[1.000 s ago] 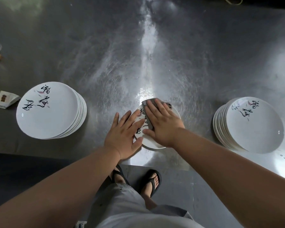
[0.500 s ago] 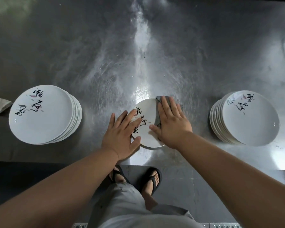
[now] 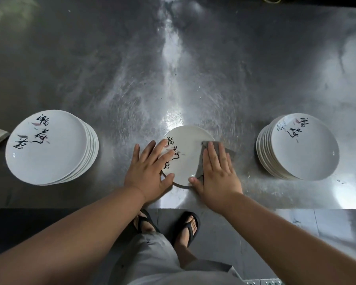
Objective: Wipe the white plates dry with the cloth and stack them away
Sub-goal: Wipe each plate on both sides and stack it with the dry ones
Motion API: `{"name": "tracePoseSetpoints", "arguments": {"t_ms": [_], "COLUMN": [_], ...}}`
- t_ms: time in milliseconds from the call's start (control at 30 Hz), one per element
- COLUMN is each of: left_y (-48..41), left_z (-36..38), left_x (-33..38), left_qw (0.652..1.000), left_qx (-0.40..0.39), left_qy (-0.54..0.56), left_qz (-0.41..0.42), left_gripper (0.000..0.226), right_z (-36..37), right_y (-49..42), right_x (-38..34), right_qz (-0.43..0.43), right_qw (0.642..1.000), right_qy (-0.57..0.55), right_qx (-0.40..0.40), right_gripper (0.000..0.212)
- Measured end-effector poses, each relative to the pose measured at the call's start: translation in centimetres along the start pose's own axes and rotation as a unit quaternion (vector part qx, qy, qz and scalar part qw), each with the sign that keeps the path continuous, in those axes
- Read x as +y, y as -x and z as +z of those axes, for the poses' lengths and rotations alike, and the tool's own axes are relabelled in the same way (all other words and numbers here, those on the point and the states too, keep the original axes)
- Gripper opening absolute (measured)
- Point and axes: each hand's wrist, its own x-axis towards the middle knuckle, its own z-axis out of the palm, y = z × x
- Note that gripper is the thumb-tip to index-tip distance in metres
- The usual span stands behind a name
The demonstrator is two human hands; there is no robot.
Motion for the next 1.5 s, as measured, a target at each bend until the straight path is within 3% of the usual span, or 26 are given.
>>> {"name": "tracePoseSetpoints", "arguments": {"t_ms": [133,267,433,600,667,767,900,1133,1333,1500], "left_y": [0.0,0.5,0.6,0.2,0.1,0.1,0.3,0.2,1.0,0.6], "left_z": [0.0,0.1,0.4,0.8,0.7,0.4,0.3,0.1,-0.6,0.3], "left_x": [0.1,0.1,0.1,-0.3,-0.4,-0.2,-0.1,-0.1,0.7,0.3], "left_qw": [1.0,0.994,0.99,0.99,0.99,0.992,0.994,0.991,0.99,0.992], "left_qx": [0.027,0.069,0.061,0.072,0.071,0.061,0.05,0.075,0.076,0.104], "left_qy": [-0.005,0.003,-0.02,0.056,0.065,0.055,0.013,0.027,-0.055,0.024], "left_qz": [0.014,0.082,0.125,0.107,0.102,0.096,0.093,0.107,0.103,0.071], "left_gripper": [0.069,0.057,0.044,0.042,0.041,0.043,0.046,0.044,0.061,0.053], "right_z": [2.5,-0.6,-4.6,-1.2,0.4,-0.4,-3.6,1.7,-3.2,-0.5], "right_y": [4.6,-0.8,-7.2,-1.9,1.1,-0.7,-6.1,2.3,-7.0,-3.5], "right_x": [-0.8,2.6,2.4,1.8,0.6,0.5,1.6,0.6,1.8,0.2], "right_qz": [-0.033,-0.026,-0.143,-0.06,-0.046,-0.034,-0.067,-0.08,-0.096,-0.086], "right_qw": [0.998,0.993,0.988,0.997,0.999,0.999,0.997,0.996,0.994,0.995], "right_qy": [-0.059,-0.093,0.043,-0.011,-0.008,-0.003,-0.001,-0.046,0.016,0.001], "right_qx": [0.009,0.066,0.038,0.056,0.027,0.019,0.024,0.015,0.046,0.058], "right_gripper": [0.097,0.09,0.085,0.086,0.091,0.095,0.088,0.093,0.087,0.093]}}
